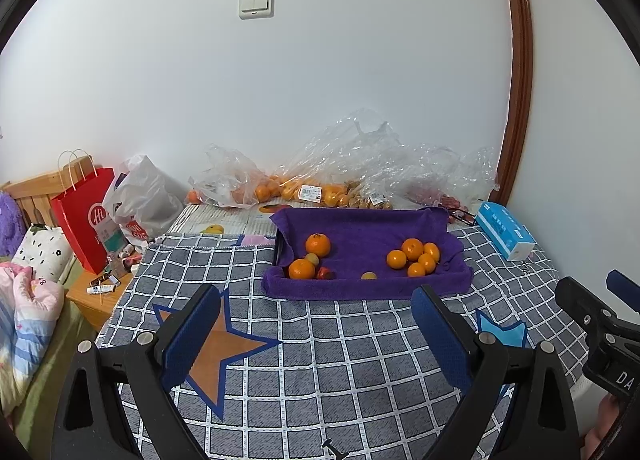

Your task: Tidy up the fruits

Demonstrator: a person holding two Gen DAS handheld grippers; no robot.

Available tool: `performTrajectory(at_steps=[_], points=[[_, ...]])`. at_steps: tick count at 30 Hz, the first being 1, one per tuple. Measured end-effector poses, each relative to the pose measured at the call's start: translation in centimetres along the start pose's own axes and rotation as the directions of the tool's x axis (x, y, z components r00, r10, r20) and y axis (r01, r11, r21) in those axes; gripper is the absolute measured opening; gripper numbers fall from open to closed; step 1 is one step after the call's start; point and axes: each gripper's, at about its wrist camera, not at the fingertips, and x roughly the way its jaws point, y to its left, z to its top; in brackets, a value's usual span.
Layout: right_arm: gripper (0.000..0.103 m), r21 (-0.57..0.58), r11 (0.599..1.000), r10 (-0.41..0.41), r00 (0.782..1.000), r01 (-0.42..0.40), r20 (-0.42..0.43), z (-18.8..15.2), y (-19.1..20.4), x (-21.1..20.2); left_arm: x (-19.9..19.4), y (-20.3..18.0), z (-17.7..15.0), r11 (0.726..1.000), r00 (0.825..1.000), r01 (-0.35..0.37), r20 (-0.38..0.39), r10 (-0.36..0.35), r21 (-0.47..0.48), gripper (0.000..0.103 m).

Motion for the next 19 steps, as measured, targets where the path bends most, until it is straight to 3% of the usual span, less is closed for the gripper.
performTrajectory(at_steps=[19], points=[[0.102, -0.017, 1.000, 0.004, 1.000, -0.004, -0.002, 0.03, 0.57, 0.20, 0.10, -0.08, 0.04, 1.000, 1.000, -0.002, 0.006, 0.002, -0.003, 0.097]])
